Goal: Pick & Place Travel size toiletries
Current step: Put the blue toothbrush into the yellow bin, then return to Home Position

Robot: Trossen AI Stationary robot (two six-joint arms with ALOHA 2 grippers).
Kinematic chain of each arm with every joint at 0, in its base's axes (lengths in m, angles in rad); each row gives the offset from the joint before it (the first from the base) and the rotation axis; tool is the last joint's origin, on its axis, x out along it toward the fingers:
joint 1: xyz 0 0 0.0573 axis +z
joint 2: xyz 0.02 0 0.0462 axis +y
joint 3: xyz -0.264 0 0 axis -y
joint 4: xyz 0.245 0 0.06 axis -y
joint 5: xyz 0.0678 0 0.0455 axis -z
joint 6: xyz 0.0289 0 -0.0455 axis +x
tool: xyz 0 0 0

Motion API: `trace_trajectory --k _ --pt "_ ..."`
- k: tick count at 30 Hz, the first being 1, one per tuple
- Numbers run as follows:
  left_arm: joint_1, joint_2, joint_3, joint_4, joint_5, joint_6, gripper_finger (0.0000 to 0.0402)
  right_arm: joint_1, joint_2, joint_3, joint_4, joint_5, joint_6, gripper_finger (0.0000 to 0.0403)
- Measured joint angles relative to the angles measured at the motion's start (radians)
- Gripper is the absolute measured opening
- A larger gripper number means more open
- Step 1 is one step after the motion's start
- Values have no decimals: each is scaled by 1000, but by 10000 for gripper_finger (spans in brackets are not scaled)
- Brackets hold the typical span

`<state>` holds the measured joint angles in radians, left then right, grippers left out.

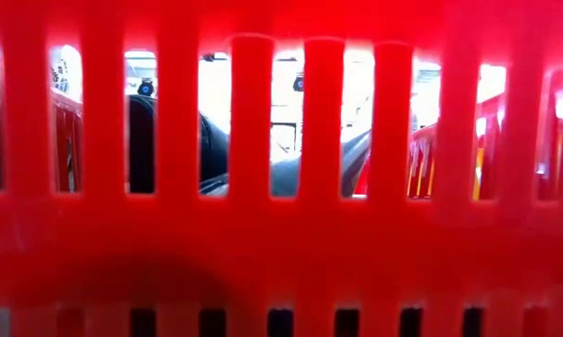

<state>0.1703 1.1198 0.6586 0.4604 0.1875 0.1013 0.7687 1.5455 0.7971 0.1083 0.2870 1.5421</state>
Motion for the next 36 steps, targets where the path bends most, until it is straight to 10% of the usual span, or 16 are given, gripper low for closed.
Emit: trace_trajectory --k 19,36 --pt "0 0 0 -46 -120 3 152 -32 80 29 76 -82 -55 27" --pt "0 0 0 -46 -123 7 152 -29 79 29 110 -276 -43 164"
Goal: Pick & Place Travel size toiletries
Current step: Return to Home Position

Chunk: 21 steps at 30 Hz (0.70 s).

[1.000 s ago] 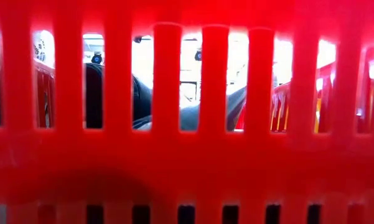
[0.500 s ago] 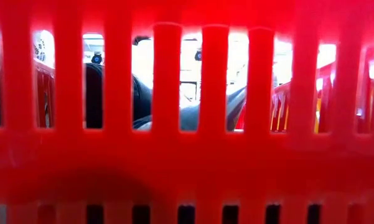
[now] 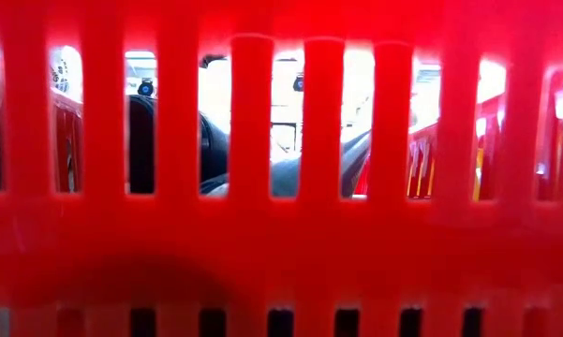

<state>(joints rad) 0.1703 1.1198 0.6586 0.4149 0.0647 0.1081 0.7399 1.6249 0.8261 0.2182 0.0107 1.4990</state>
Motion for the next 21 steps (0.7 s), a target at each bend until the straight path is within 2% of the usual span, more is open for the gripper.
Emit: trace_trajectory --k 6,13,21 --pt "0 0 0 0 0 0 152 0 -5 0 4 -11 -17 146" --pt "0 0 0 0 1 -11 152 -15 -10 0 0 -11 -92 95" --pt "0 0 0 -1 3 -11 152 -103 -103 0 -79 -10 -383 14"
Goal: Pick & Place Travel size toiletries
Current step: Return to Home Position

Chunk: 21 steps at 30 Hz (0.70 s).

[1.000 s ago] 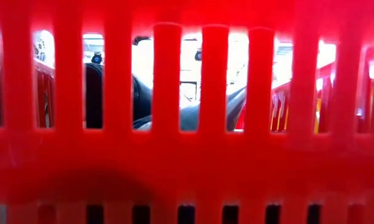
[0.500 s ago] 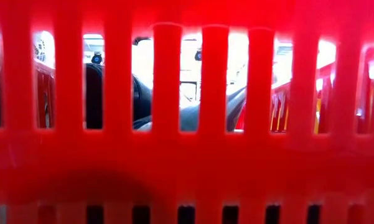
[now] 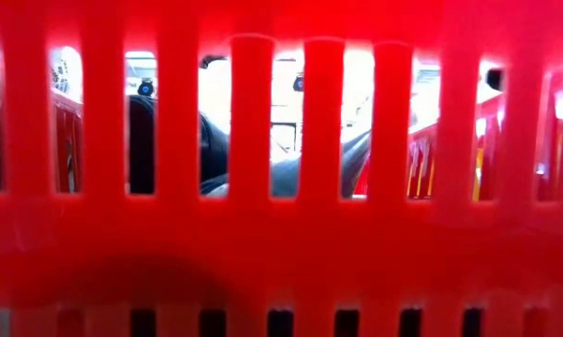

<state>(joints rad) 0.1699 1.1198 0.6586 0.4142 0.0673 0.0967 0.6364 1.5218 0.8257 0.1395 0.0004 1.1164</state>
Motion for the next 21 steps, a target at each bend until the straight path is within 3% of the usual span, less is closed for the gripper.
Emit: trace_trajectory --k 13,21 --pt "0 -1 0 -151 0 1 152 -300 -261 -1 -229 19 -629 3" --pt "0 -1 0 -163 -14 2 152 -484 -421 -1 -356 19 -848 4"
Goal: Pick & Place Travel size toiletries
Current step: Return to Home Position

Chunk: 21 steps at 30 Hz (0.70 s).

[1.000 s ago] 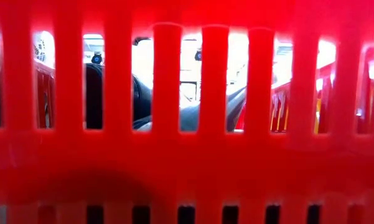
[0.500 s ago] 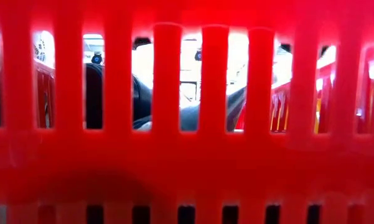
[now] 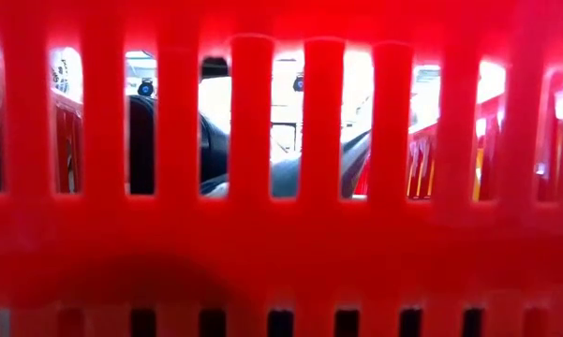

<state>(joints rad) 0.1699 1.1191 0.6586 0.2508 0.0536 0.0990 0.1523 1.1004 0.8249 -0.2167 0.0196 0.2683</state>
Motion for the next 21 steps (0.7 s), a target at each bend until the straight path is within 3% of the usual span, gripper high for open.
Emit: trace_trajectory --k 8,21 --pt "0 -71 0 -24 0 36 152 -111 -68 0 -71 -1 -90 4" --pt "0 -481 1 -534 -72 73 152 -177 -73 0 -74 -30 -139 4"
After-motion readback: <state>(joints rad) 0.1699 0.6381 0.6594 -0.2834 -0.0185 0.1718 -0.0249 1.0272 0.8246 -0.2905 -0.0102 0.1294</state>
